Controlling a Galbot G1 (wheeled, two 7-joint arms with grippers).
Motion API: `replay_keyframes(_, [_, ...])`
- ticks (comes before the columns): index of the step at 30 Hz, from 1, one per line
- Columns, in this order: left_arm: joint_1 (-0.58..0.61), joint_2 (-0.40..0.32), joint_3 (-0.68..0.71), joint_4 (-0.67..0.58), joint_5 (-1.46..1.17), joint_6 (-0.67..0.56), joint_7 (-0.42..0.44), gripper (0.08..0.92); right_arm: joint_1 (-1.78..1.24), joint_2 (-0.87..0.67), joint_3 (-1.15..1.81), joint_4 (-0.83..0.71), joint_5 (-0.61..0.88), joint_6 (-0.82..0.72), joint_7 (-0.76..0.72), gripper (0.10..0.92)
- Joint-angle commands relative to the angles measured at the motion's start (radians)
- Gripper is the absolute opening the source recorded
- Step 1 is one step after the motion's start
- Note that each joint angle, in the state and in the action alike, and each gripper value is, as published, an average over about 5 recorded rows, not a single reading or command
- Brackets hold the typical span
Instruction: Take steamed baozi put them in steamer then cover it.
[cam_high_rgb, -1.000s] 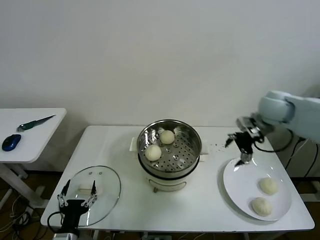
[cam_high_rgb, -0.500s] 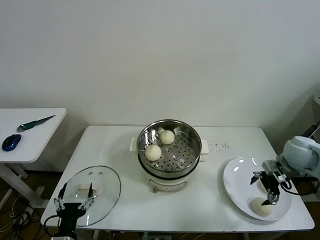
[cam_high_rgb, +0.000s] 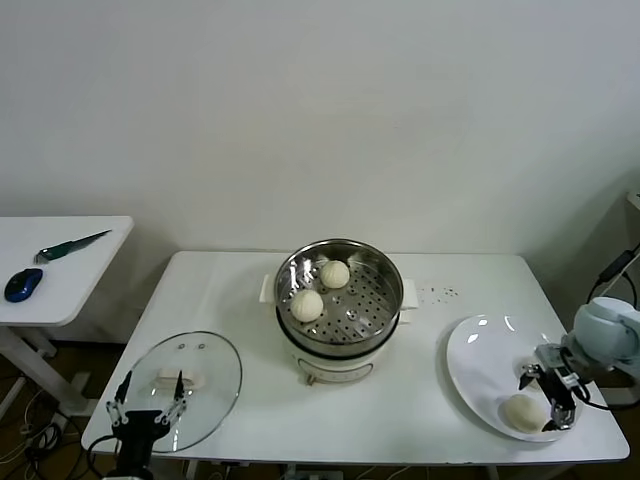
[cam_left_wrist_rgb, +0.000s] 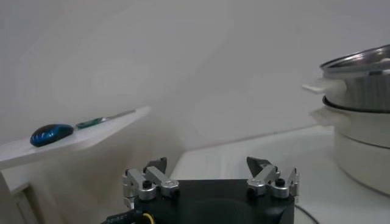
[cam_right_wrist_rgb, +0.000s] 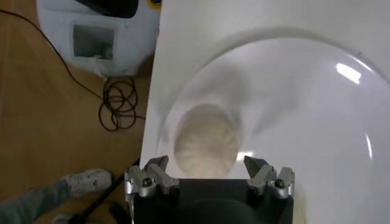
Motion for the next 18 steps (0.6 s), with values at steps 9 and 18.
replay_keyframes(9, [-0.014,-0.003,0.002,0.004,0.006,0.009,-0.012,0.823,-0.052,0.049,0.036,-0.048,-0.018,0.007,-0.014,0.777])
replay_keyframes(18, [-0.013,0.000,0.001,0.013,0.006,0.006,-0.014,0.823,-0.003,0.050,-0.011,-0.043,0.000,0.011,-0.023,0.724])
